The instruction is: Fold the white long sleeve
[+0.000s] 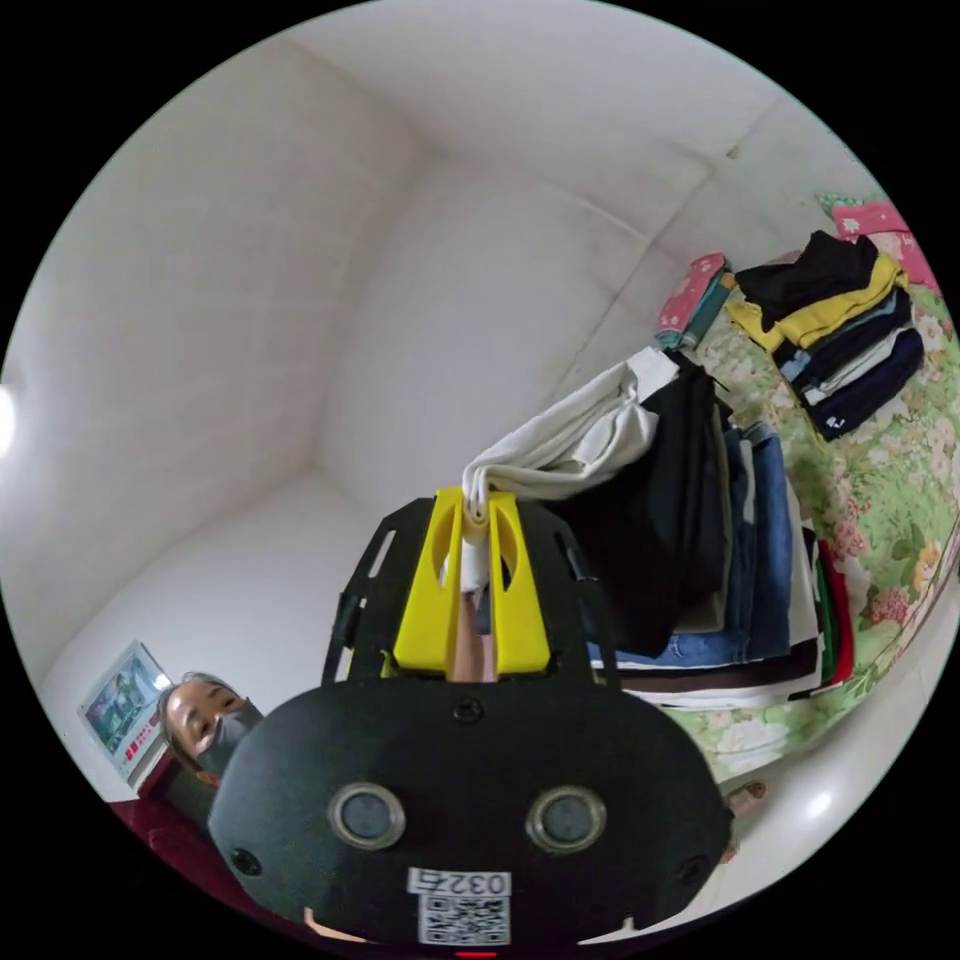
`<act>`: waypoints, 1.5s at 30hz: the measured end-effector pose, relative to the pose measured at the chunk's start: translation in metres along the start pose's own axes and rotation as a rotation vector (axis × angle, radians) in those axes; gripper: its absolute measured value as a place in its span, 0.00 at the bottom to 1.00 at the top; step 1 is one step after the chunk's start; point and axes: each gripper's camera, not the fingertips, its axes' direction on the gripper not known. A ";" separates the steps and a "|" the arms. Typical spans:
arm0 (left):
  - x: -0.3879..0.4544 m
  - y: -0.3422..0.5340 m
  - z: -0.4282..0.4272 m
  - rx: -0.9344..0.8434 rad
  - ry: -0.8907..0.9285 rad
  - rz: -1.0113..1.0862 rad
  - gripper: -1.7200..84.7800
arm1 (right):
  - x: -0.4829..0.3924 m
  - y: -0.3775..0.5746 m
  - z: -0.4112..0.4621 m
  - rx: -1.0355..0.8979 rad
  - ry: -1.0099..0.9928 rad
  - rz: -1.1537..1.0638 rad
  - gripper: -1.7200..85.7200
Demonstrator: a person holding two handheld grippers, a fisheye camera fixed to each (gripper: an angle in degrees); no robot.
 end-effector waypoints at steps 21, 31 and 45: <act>0.327 0.162 0.096 0.191 -0.737 0.814 0.01 | -0.112 0.017 0.054 0.145 0.429 -0.375 0.02; 0.364 0.205 0.433 -0.196 -1.737 1.112 0.01 | -0.190 -0.044 0.348 -0.375 1.284 -0.747 0.01; 0.287 0.247 0.439 -0.205 -1.702 0.910 0.01 | -0.126 -0.029 0.404 -0.465 1.309 -0.712 0.01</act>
